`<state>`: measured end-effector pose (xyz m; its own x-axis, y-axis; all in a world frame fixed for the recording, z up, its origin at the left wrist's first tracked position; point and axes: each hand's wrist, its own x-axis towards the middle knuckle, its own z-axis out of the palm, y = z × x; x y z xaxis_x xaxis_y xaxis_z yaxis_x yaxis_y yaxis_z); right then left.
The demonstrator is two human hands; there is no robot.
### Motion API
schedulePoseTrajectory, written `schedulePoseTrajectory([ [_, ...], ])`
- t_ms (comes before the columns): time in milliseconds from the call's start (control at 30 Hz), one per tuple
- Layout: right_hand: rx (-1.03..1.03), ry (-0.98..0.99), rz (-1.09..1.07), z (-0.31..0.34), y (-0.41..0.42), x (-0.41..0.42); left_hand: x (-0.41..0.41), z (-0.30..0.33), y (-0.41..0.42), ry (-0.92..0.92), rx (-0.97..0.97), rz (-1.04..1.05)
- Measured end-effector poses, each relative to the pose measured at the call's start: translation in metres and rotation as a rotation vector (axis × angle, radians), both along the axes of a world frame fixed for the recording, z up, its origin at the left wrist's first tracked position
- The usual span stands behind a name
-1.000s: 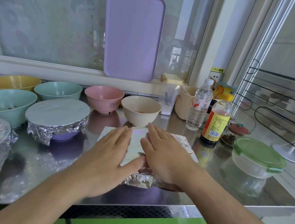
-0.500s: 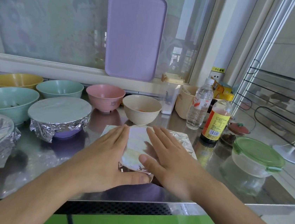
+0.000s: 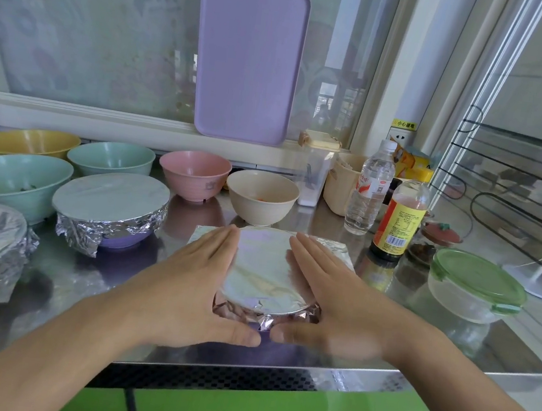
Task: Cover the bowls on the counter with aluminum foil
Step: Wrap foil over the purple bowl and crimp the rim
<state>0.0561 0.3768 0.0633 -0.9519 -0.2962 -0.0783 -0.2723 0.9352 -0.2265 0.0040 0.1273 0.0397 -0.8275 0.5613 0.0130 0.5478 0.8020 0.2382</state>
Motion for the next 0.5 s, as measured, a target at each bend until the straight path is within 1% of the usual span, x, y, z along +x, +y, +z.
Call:
schedulePoseTrajectory([
  [167,0.015,0.009,0.017,0.002,0.005,0.004,-0.002,0.0,-0.005,-0.028,-0.044,-0.034],
  [300,-0.08,-0.081,0.008,0.013,-0.002,0.007,0.002,0.008,-0.003,-0.087,-0.073,-0.032],
  [400,-0.124,-0.092,0.006,0.012,-0.007,0.002,0.003,0.016,-0.001,-0.158,-0.038,-0.028],
  [500,-0.103,-0.069,0.012,0.006,-0.008,-0.002,0.001,0.015,-0.002,-0.156,-0.03,-0.027],
])
